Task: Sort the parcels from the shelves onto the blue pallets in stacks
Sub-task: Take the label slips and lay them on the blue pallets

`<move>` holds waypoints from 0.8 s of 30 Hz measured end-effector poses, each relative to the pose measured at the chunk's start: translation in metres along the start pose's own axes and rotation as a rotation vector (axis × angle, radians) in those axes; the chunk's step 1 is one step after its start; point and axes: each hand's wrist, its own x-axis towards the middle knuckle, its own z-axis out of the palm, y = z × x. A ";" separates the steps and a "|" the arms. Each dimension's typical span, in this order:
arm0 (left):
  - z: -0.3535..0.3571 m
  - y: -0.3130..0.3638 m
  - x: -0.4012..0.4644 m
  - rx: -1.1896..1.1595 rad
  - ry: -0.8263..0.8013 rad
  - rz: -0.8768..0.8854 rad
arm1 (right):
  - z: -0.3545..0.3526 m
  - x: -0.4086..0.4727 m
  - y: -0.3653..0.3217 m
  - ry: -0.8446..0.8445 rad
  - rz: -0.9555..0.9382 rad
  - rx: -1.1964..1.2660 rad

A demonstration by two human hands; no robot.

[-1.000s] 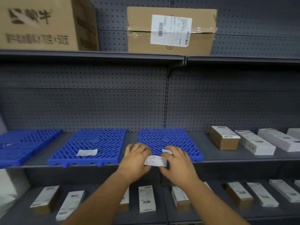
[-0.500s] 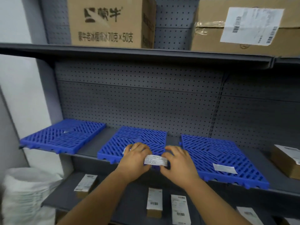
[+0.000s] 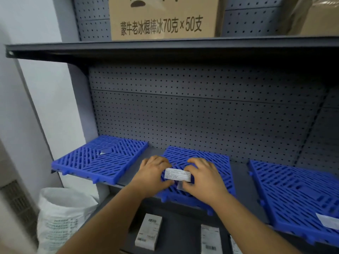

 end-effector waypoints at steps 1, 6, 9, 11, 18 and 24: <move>0.000 -0.010 -0.001 -0.008 -0.008 0.006 | 0.005 0.005 -0.006 -0.015 0.001 -0.006; -0.004 -0.068 -0.003 -0.036 -0.021 0.056 | 0.023 0.035 -0.046 -0.051 0.029 -0.018; -0.014 -0.109 -0.007 -0.121 -0.015 0.079 | 0.036 0.054 -0.080 -0.038 0.085 -0.010; -0.025 -0.136 -0.009 -0.176 -0.009 0.083 | 0.046 0.067 -0.104 -0.020 0.122 -0.010; -0.046 -0.220 -0.035 -0.283 -0.009 0.015 | 0.081 0.109 -0.188 -0.100 0.153 0.005; -0.059 -0.281 -0.051 -0.282 0.036 -0.094 | 0.107 0.146 -0.239 -0.192 0.138 0.044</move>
